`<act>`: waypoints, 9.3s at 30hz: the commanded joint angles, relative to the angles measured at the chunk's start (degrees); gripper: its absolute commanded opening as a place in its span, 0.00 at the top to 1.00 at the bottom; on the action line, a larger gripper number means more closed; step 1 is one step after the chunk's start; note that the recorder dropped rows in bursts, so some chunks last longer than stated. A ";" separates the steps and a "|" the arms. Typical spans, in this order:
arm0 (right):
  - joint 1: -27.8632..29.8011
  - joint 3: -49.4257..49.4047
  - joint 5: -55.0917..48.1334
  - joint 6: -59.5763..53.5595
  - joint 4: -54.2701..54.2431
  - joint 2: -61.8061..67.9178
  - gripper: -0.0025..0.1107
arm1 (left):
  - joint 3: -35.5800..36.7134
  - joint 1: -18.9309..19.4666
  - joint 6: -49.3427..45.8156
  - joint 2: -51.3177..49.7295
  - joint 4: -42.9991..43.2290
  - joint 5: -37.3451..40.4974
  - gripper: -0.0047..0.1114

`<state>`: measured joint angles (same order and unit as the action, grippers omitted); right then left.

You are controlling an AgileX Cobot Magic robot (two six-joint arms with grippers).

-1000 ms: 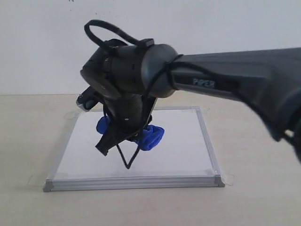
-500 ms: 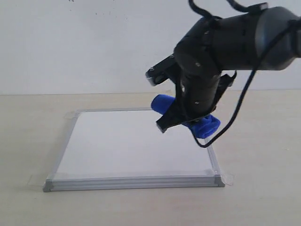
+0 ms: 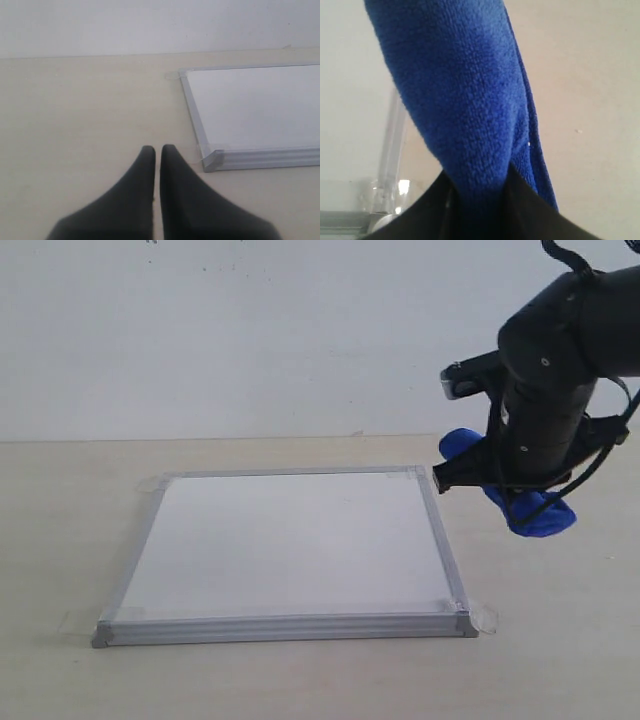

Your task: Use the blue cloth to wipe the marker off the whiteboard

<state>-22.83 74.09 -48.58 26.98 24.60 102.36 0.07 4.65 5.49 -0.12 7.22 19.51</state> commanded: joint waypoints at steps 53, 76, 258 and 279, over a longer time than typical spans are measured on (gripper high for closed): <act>2.37 2.29 12.29 14.25 -0.91 15.60 0.60 | -0.07 -0.29 -0.05 0.12 -0.43 -0.12 0.93; 2.26 2.29 13.86 11.52 -2.16 13.81 0.41 | -0.07 -0.29 -0.05 0.12 -0.43 -0.12 0.93; 21.16 -74.09 28.61 -24.00 -24.08 -102.36 0.98 | -0.07 -0.29 -0.05 0.12 -0.43 -0.12 0.93; 21.16 -74.09 28.61 -23.90 -24.08 -102.36 0.98 | -0.07 -0.29 -0.05 0.12 -0.43 -0.12 0.93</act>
<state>-1.84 -0.03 -20.23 3.10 0.37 0.23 0.07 4.65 5.49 -0.12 7.22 19.51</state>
